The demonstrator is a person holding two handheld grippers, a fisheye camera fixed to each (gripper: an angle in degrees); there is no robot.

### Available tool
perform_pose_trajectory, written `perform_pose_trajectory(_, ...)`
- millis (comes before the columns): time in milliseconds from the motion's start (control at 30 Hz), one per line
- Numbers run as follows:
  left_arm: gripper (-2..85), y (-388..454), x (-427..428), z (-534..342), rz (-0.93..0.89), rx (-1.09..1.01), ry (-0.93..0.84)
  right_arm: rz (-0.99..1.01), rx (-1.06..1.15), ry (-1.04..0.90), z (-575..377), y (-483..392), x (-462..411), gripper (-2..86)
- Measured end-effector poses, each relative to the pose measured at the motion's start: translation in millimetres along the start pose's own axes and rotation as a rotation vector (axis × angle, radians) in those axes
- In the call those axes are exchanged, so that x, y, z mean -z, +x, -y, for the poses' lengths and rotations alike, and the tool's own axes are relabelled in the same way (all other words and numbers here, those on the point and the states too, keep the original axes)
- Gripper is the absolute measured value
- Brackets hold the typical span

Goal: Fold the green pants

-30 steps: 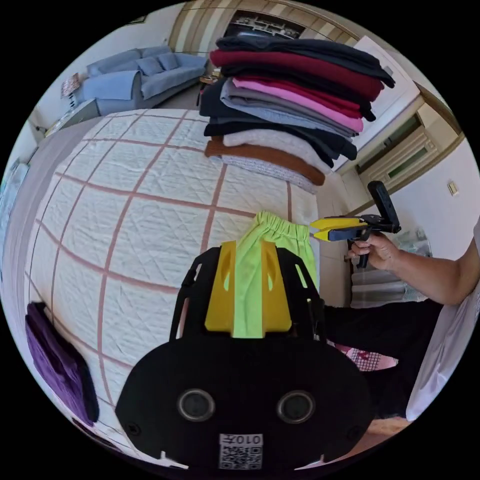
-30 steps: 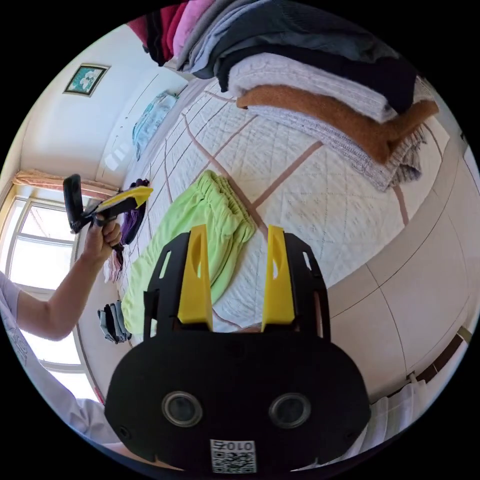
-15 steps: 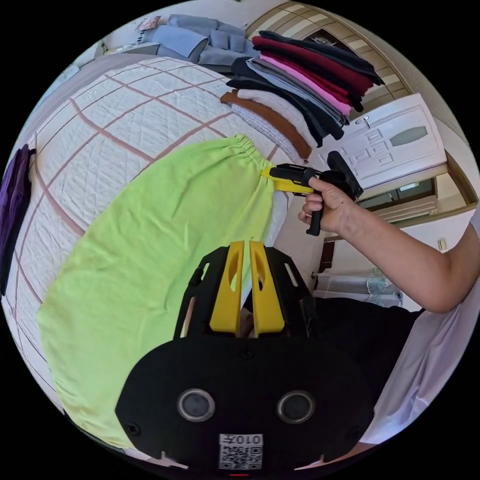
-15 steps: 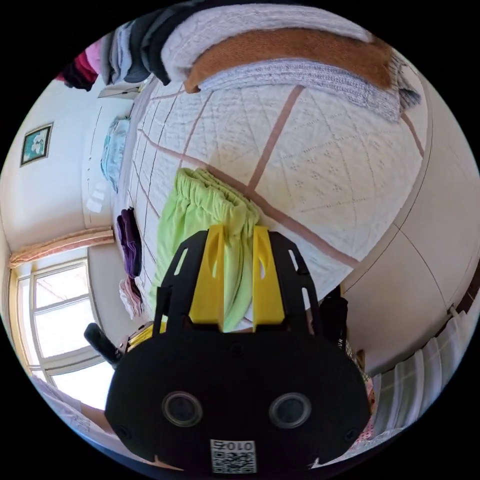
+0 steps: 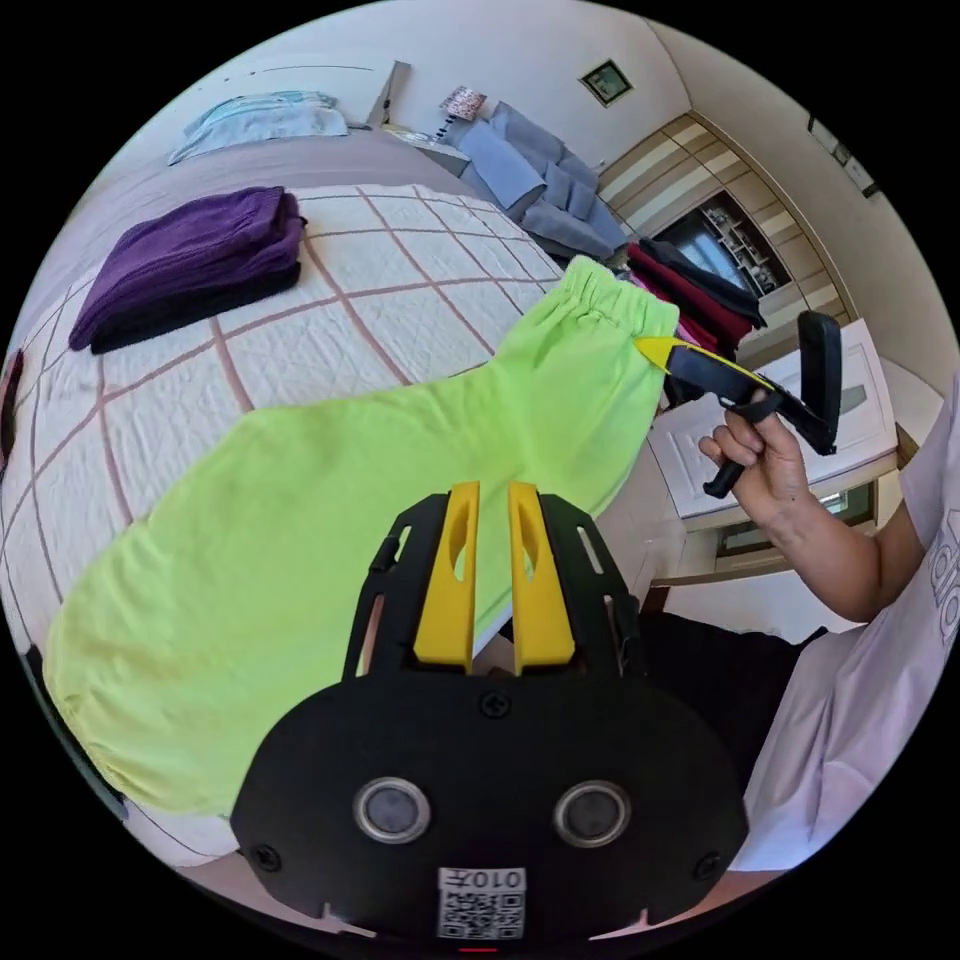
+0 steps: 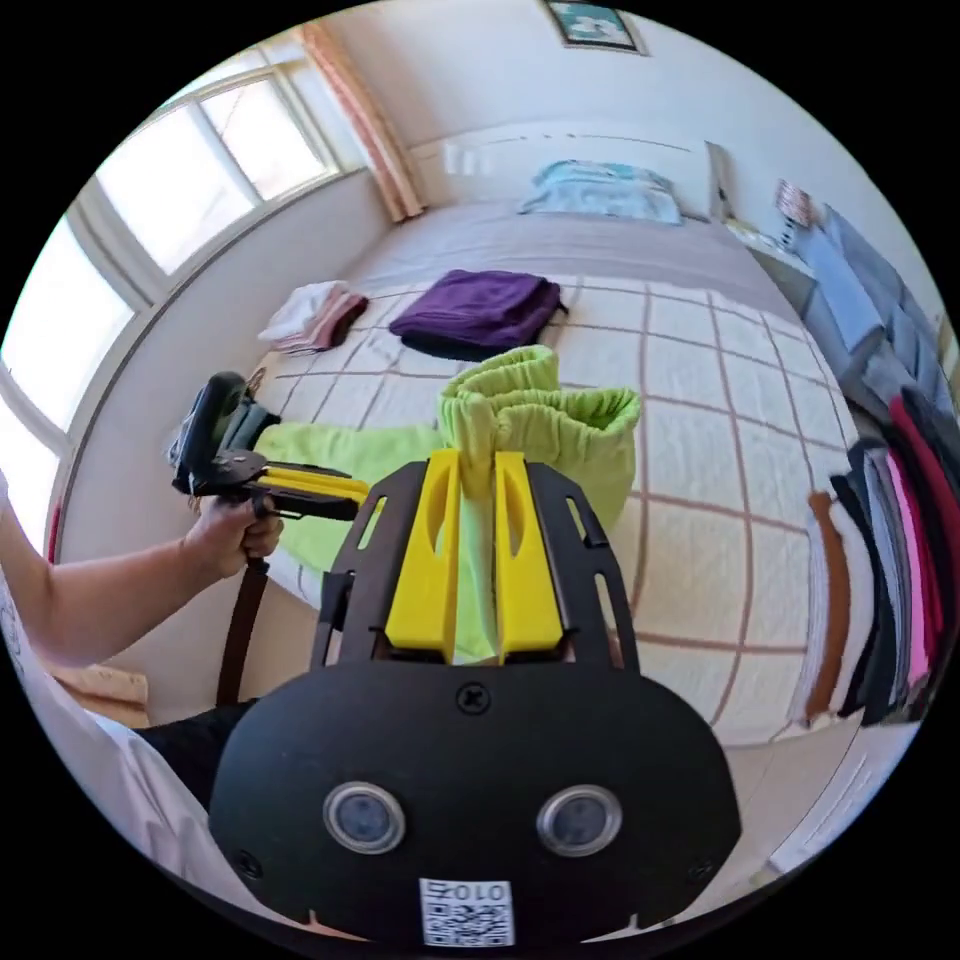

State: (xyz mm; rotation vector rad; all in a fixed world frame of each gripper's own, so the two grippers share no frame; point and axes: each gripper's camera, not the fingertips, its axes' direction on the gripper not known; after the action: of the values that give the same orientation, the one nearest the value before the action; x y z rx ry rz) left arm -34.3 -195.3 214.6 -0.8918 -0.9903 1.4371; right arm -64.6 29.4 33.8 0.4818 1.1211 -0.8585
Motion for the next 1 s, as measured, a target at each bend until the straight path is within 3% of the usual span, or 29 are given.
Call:
perform_pose_trajectory(133, 4.6, -42, 94, -37, 0.096, 0.239, 0.063, 0.078, 0.191, -0.036, 18, -96, -85, 7.1)
perform_pose_trajectory(267, 5.0, -73, 161, -81, 0.174, 0.453, 0.074, 0.158, 0.31, -0.435, 5, -162, -242, 7.1)
perform_pose_trajectory(467, 5.3, -45, 201, -78, 0.133, 0.507, 0.12, 0.298, 0.359, -0.434, 1, -198, -271, 8.0)
perform_pose_trajectory(600, 5.2, -5, 210, -62, 0.104, 0.494, 0.184, 0.399, 0.451, -0.27, 17, -181, -227, 7.3)
perform_pose_trajectory(733, 4.9, 54, 208, -31, 0.096, 0.357, 0.158, 0.125, 0.5, -0.234, 40, -120, -213, 7.0)
perform_pose_trajectory(833, 4.5, 89, 207, 1, 0.122, 0.2, 0.111, 0.04, 0.61, -0.306, 60, -75, -230, 6.9)
perform_pose_trajectory(1000, 3.4, 106, 211, 48, 0.115, 0.098, 0.087, 0.151, 0.87, -0.499, 82, -89, -276, 4.7)
